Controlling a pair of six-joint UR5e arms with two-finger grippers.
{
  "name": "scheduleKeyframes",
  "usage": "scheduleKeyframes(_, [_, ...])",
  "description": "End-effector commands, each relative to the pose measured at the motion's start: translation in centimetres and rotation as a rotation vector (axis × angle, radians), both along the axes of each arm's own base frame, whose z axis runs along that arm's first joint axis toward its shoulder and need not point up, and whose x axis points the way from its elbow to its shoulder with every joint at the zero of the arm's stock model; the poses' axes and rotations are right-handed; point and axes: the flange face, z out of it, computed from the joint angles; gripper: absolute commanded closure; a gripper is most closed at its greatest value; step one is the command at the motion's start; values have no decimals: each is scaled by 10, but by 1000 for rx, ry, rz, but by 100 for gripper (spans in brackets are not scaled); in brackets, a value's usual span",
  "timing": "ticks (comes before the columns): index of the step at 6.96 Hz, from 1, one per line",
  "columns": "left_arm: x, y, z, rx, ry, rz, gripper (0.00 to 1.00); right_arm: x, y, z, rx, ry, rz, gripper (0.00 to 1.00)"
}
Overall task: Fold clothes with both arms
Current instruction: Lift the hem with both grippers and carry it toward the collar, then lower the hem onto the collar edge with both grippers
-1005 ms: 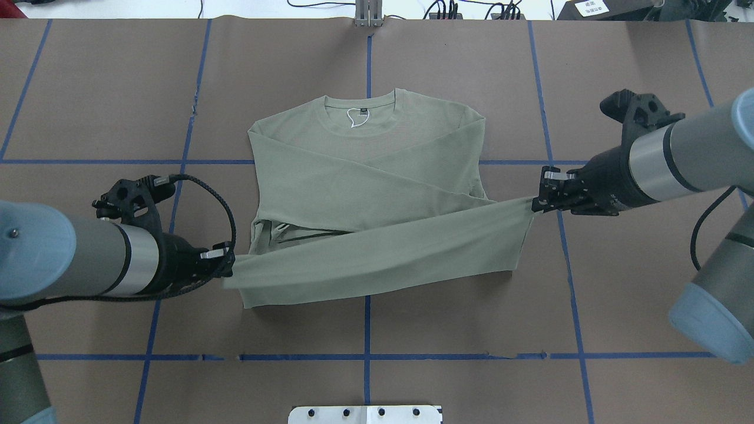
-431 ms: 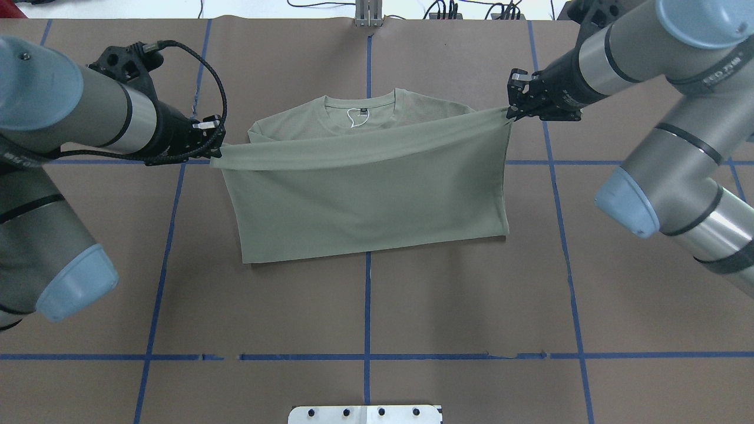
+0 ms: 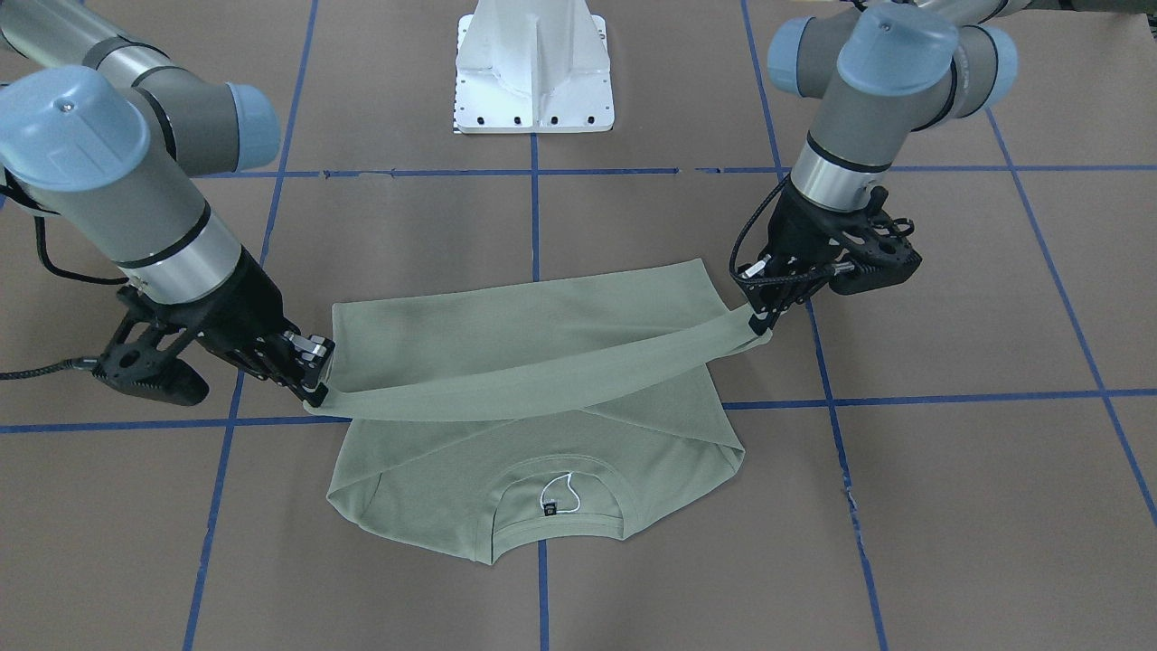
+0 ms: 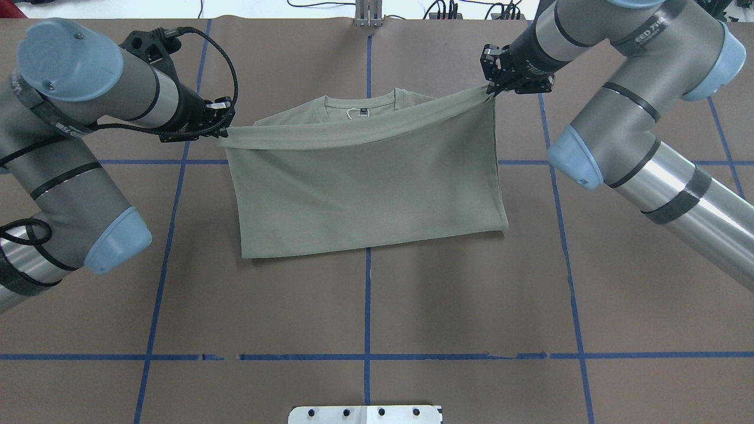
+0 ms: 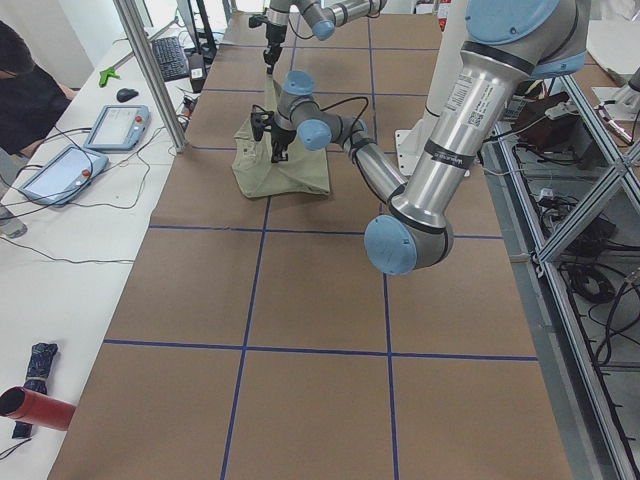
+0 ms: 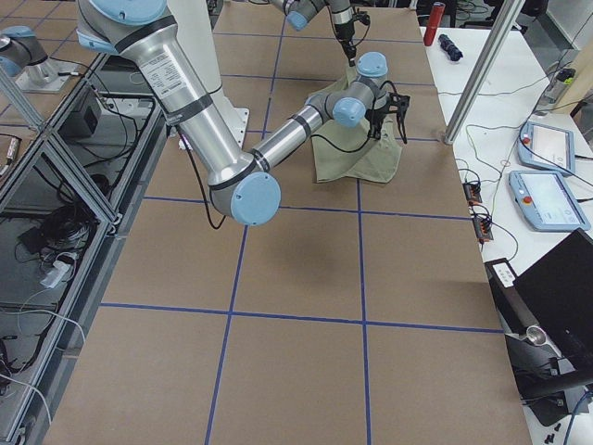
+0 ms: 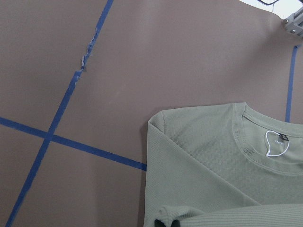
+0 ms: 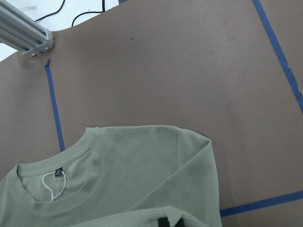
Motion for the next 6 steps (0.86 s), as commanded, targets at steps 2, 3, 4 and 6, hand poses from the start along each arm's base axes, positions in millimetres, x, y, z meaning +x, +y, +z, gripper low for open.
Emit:
scheduleKeyframes(2, [35,-45,35,1,8,-14,100,-37,-53,34,-17,25,11,100])
scheduleKeyframes(3, [50,-62,44,-8,1,-17,100,-42,-60,40,-20,29,12,100])
scheduleKeyframes(4, [60,-71,57,-11,-2,-16,100,-45,-66,45,-25,39,18,100])
scheduleKeyframes(6, [61,-80,76,10,6,-20,100,-51,-71,44,-31,50,21,100])
